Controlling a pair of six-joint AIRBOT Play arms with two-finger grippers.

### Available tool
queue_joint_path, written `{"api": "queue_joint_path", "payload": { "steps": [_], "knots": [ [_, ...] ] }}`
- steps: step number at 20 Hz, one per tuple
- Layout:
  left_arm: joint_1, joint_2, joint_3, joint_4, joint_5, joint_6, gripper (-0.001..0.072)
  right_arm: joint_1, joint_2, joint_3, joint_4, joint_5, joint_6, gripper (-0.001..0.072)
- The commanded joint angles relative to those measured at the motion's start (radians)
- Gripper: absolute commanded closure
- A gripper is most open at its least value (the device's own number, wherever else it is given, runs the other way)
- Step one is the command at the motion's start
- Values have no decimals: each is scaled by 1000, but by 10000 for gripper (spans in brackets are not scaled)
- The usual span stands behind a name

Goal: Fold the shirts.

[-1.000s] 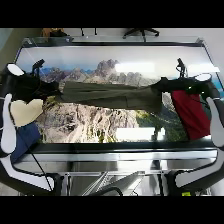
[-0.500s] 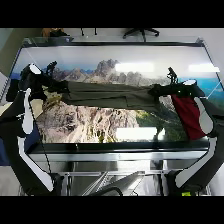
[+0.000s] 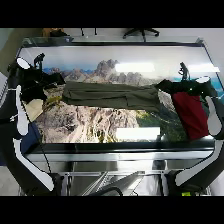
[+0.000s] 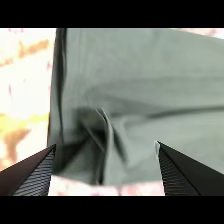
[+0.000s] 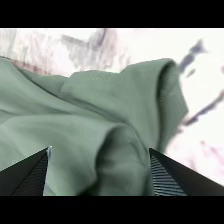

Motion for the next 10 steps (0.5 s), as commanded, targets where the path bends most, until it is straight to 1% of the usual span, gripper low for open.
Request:
{"api": "queue_joint_path", "payload": {
  "steps": [1, 5, 7, 10],
  "knots": [
    [-3, 81, -17, -5, -91, -17, 0, -30, -6, 11, -53, 76, 16, 5],
    [-58, 124, -17, -9, -210, -35, 1, 7, -102, 11, -39, 100, 16, 4],
    [-99, 138, -17, -9, -209, -35, 0, 22, -151, 11, 16, 113, 16, 4],
    [-167, 145, -17, -10, -182, -35, 1, 37, -185, 11, 44, 112, 15, 7]
  ]
}}
